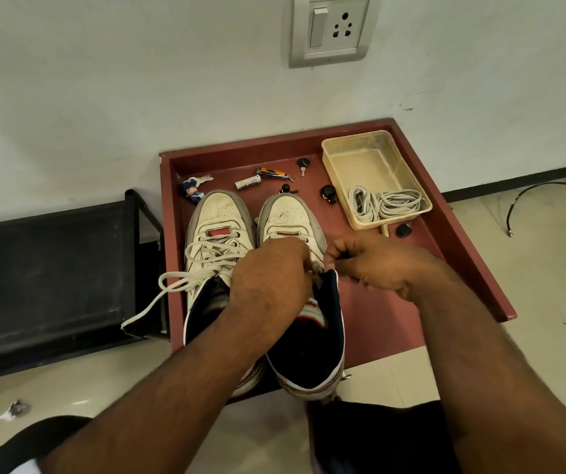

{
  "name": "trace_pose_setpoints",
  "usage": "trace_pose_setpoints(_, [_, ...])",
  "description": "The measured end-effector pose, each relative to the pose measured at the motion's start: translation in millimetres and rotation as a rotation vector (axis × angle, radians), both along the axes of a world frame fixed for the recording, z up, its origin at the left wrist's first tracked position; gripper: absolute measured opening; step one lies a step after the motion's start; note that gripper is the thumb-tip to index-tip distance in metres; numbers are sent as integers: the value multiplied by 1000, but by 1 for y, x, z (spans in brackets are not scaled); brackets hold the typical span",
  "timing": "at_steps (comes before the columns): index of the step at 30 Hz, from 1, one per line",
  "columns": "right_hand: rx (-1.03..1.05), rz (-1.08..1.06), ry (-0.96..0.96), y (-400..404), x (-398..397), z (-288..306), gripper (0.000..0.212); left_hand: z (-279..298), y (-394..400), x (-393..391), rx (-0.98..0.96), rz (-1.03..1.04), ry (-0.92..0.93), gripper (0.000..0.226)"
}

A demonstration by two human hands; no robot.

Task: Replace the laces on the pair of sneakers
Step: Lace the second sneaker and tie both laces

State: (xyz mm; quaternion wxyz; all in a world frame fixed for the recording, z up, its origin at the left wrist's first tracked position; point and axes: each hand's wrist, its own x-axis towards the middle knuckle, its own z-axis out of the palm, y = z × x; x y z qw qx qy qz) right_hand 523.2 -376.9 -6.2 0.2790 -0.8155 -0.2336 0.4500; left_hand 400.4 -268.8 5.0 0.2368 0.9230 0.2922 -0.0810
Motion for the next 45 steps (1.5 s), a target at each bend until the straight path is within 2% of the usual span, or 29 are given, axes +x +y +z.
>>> trace_pose_setpoints(2, [-90,-14,-119,-25,16,7,15,1,5,-1,-88,26,-27,13])
trace_pose_setpoints(5, [-397,-15,-263,-72,43,11,11,4,11,-2,-196,43,-73,15])
trace_pose_setpoints(7, [-520,-12,-338,-79,43,11,12,5,15,-2,-235,59,-109,22])
trace_pose_setpoints(8, [-493,-10,-412,-73,38,11,13,5,16,-2,-252,69,-134,25])
trace_pose_setpoints(10, [-306,31,-516,-46,23,13,28,8,22,-1,-285,97,-178,32])
trace_pose_setpoints(12, [-86,118,-397,-16,2,17,38,12,35,-4,-246,117,-194,38])
trace_pose_setpoints(14, [-23,211,-290,5,-13,14,25,16,50,-10,-155,105,-141,40])
trace_pose_setpoints(17, [-31,224,-284,-1,-5,8,11,21,64,-20,-70,-33,80,30])
trace_pose_setpoints(19, [-182,183,-325,-22,16,6,17,22,63,-20,-51,-94,186,16])
trace_pose_setpoints(21, [-435,132,-394,-43,34,5,7,22,62,-19,-45,-76,215,14])
trace_pose_setpoints(22, [-551,132,-417,-48,37,6,8,23,60,-19,-37,-64,219,12])
trace_pose_setpoints(23, [-615,132,-441,-50,36,8,20,24,59,-19,-18,-73,215,11])
trace_pose_setpoints(25, [-455,104,-455,-37,24,9,39,22,56,-18,66,-119,167,14])
trace_pose_setpoints(26, [-327,99,-415,-26,12,12,40,21,53,-18,112,-135,140,14])
trace_pose_setpoints(28, [-113,157,-300,-3,-10,15,21,19,50,-17,172,-134,118,12])
trace_pose_setpoints(29, [-94,216,-288,5,-16,13,14,18,49,-16,185,-123,116,11])
trace_pose_setpoints(31, [-148,275,-326,4,-8,11,14,16,52,-17,208,-101,131,9])
trace_pose_setpoints(33, [-368,302,-382,-15,16,8,8,15,58,-18,232,-74,150,7])
trace_pose_setpoints(35, [-572,311,-412,-36,33,7,14,17,60,-19,201,-69,165,7])
trace_pose_setpoints(36, [-588,286,-418,-40,34,7,17,19,60,-19,168,-82,171,8])
trace_pose_setpoints(38, [-456,190,-366,-35,25,6,28,19,58,-16,88,-125,196,13])
trace_pose_setpoints(39, [-350,152,-277,-27,18,7,35,17,57,-14,50,-140,213,15])
trace_pose_setpoints(40, [-266,142,-159,-19,10,8,35,15,56,-13,22,-147,225,15])
trace_pose_setpoints(42, [-176,162,-17,-7,-3,8,19,11,56,-13,12,-151,227,11])
trace_pose_setpoints(44, [-142,172,-77,-3,-5,10,4,11,56,-13,48,-146,224,8])
trace_pose_setpoints(45, [-142,189,-124,-5,-1,10,8,11,57,-14,79,-136,234,9])
